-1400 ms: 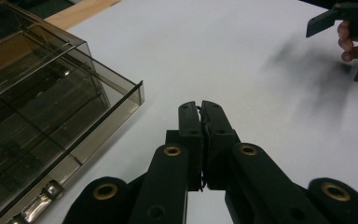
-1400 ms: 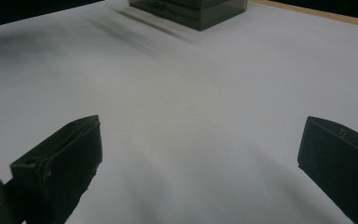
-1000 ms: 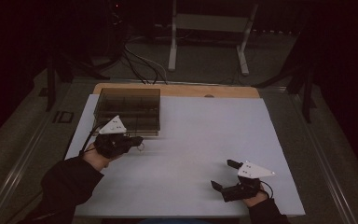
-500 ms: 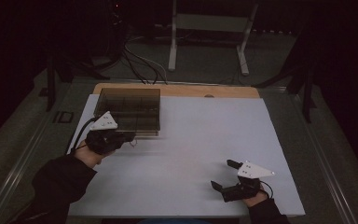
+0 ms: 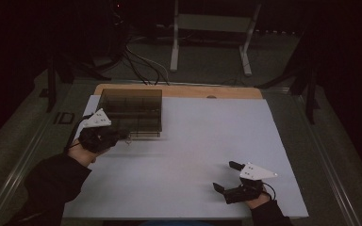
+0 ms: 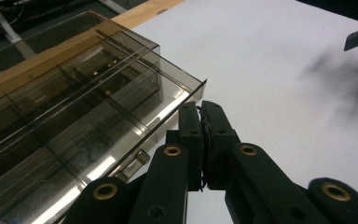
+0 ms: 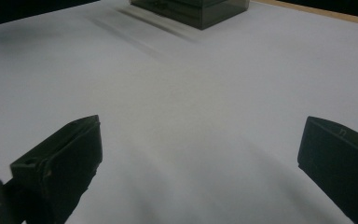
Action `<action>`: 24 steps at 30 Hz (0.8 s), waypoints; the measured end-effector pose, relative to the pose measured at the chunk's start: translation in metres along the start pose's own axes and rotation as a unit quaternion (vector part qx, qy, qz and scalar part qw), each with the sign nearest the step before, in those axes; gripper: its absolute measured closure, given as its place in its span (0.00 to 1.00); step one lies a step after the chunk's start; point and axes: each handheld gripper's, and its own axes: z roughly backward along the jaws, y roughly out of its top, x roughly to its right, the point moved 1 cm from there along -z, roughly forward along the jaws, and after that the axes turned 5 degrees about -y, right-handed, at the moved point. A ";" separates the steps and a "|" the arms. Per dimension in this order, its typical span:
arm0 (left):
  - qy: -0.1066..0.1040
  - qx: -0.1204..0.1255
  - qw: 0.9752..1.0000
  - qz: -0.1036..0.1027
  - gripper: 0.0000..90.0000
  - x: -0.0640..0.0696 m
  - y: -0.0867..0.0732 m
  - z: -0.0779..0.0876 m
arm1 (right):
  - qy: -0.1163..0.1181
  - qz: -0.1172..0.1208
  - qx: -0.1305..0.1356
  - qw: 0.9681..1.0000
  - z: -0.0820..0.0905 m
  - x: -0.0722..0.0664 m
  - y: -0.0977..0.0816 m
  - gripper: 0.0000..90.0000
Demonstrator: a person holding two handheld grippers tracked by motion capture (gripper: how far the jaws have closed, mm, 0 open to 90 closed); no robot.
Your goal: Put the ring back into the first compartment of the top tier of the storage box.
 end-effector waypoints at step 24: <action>0.038 0.007 0.999 0.020 1.00 -0.027 -0.002 0.017 | 0.001 0.001 0.000 1.000 0.000 0.000 0.000 0.00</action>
